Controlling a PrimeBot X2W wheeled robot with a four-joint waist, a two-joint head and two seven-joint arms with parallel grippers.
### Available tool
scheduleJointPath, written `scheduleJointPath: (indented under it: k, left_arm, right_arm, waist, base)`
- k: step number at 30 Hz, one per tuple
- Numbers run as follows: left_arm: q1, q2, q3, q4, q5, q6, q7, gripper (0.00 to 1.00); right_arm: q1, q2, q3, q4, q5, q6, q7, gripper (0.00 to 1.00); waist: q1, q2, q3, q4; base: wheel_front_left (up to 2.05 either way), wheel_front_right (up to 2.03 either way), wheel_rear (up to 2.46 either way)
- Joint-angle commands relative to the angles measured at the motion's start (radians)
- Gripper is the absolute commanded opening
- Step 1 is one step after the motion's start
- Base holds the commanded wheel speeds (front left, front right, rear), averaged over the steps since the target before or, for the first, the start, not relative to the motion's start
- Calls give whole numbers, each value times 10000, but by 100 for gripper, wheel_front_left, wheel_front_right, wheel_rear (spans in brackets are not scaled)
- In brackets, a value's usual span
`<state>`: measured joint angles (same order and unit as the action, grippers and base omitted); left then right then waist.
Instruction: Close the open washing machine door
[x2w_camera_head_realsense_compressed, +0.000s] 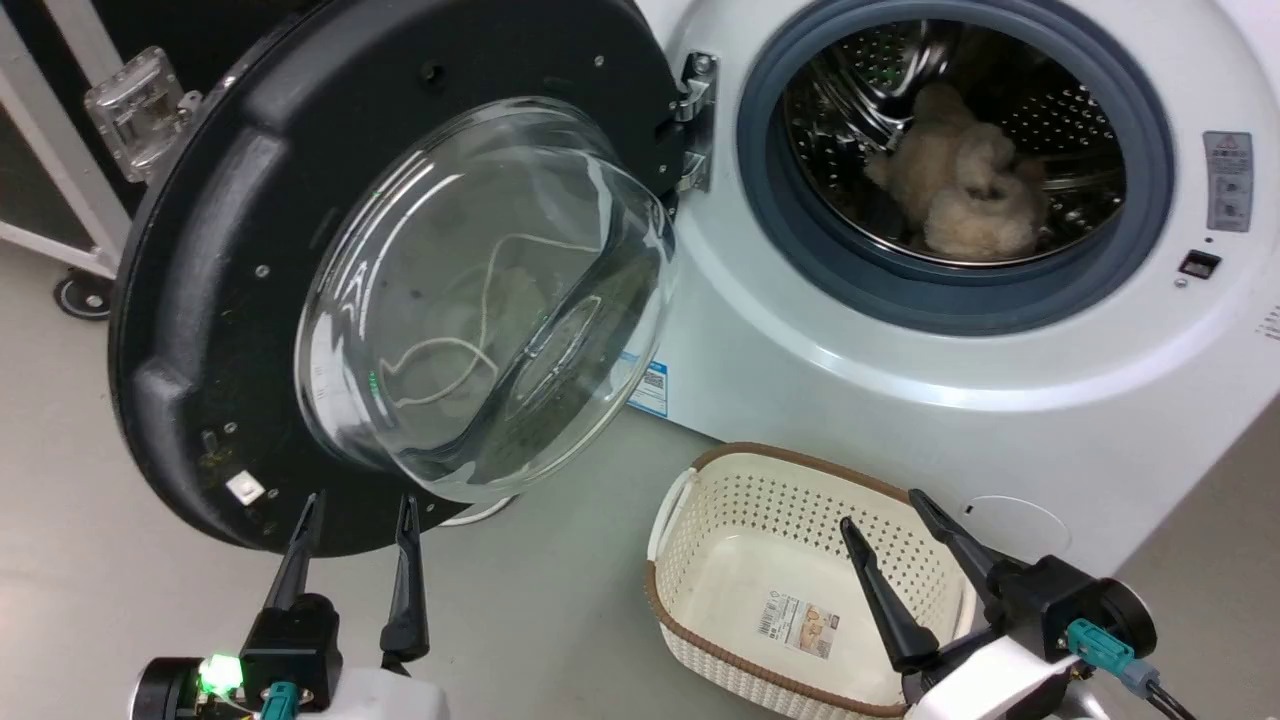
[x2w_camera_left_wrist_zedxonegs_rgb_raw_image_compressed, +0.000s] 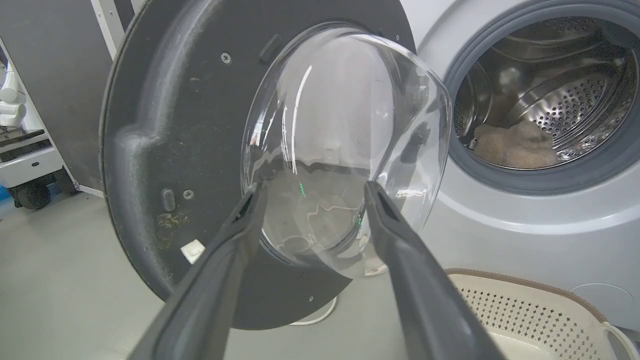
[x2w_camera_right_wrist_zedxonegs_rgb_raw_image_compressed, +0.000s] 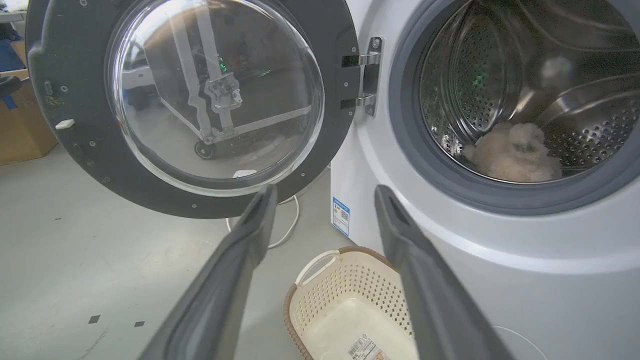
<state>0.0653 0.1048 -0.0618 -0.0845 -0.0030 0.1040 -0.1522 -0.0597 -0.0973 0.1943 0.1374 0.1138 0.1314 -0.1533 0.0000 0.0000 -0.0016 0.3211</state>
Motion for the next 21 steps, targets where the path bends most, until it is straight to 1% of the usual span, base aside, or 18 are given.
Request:
scheduleJointPath:
  k: [1,18,21]
  left_arm:
    - [155,37,-43,-29,-35,79,-106,100]
    - [212,157,-198,-14,-129,202,-482,100]
    - [258,161,-239,47,-195,169,-544,100]
  right_arm:
    - [-138,-70,61,57,71,-5,-95,100]
    - [-151,-231,517,363,370,-6,-471,100]
    - [-143,-252,592,405,409,-6,-533,100]
  waist:
    - [0,0,5,50]
    - [0,0,17,815]
    - [0,0,31,946]
  base:
    - [0,0,0]
    - [0,0,0]
    - [0,0,0]
